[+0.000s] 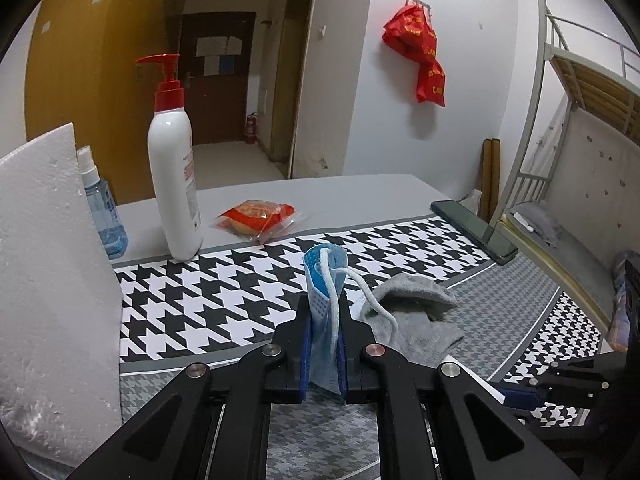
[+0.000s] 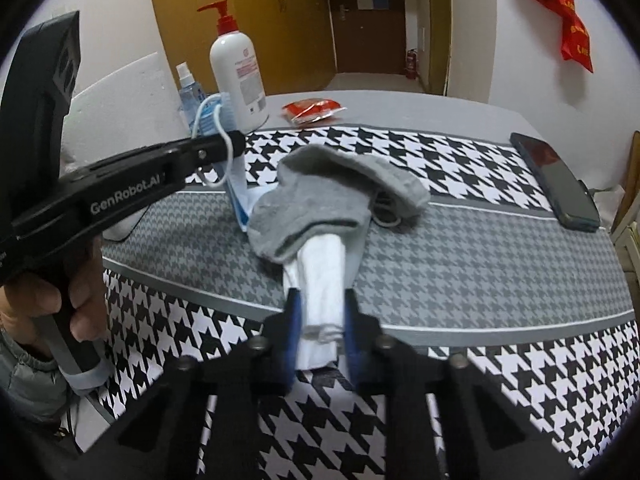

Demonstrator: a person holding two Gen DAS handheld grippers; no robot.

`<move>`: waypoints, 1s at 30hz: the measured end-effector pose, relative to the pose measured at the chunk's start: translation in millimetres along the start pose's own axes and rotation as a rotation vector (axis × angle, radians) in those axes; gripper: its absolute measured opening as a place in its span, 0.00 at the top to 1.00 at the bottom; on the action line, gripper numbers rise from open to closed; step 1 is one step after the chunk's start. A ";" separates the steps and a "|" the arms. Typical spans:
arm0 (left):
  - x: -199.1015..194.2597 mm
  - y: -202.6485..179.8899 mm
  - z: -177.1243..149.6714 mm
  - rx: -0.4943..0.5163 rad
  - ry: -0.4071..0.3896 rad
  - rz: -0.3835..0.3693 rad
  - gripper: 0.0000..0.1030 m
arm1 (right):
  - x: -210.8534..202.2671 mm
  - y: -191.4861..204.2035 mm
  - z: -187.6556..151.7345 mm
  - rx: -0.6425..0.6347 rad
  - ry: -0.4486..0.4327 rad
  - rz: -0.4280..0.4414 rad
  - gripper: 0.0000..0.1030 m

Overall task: Organize soft objects
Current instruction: 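Close the left tool on the blue mask while the right tool grasps the white tissue, then lift the blue mask with the left tool while the right tool lifts the white tissue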

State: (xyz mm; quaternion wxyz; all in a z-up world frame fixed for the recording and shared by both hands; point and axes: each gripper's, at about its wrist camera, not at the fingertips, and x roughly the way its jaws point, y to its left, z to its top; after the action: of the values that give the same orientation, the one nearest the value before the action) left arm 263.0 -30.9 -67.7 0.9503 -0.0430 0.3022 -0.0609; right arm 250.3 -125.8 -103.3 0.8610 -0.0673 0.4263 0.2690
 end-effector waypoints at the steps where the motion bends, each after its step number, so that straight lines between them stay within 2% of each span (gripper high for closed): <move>1: -1.2 1.1 0.4 -0.004 -0.002 0.002 0.89 | 0.1 0.1 0.1 -0.002 0.004 -0.014 0.87; 4: -5.3 5.0 3.4 -0.012 -0.020 0.014 0.89 | -10.1 -5.4 -0.6 0.021 -0.018 -0.034 0.91; 9: -7.4 9.5 6.0 -0.026 -0.024 0.020 0.89 | -38.4 -19.4 1.5 0.065 -0.076 -0.067 0.92; 14: -6.5 7.1 5.5 -0.016 -0.027 0.025 0.89 | -65.3 -21.0 4.2 0.080 -0.139 -0.063 0.92; 20: -9.9 11.0 7.3 -0.033 -0.045 0.040 0.89 | -75.4 -18.6 8.6 0.079 -0.172 -0.085 0.92; 22: -12.0 12.8 8.4 -0.036 -0.053 0.046 0.89 | -84.9 -20.2 7.9 0.077 -0.203 -0.117 0.92; 26: -16.8 16.7 11.2 -0.047 -0.067 0.047 0.89 | -89.8 -24.3 5.0 0.086 -0.208 -0.132 0.92; 30: -16.2 18.3 11.5 -0.052 -0.063 0.052 0.89 | -79.9 -33.1 -13.2 0.097 -0.143 -0.149 0.92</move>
State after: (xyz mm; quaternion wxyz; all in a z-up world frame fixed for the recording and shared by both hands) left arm 258.3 -10.0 -51.3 0.9592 -0.0616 0.2747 -0.0268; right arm 219.0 -190.8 -53.8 0.9091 -0.0377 0.3703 0.1872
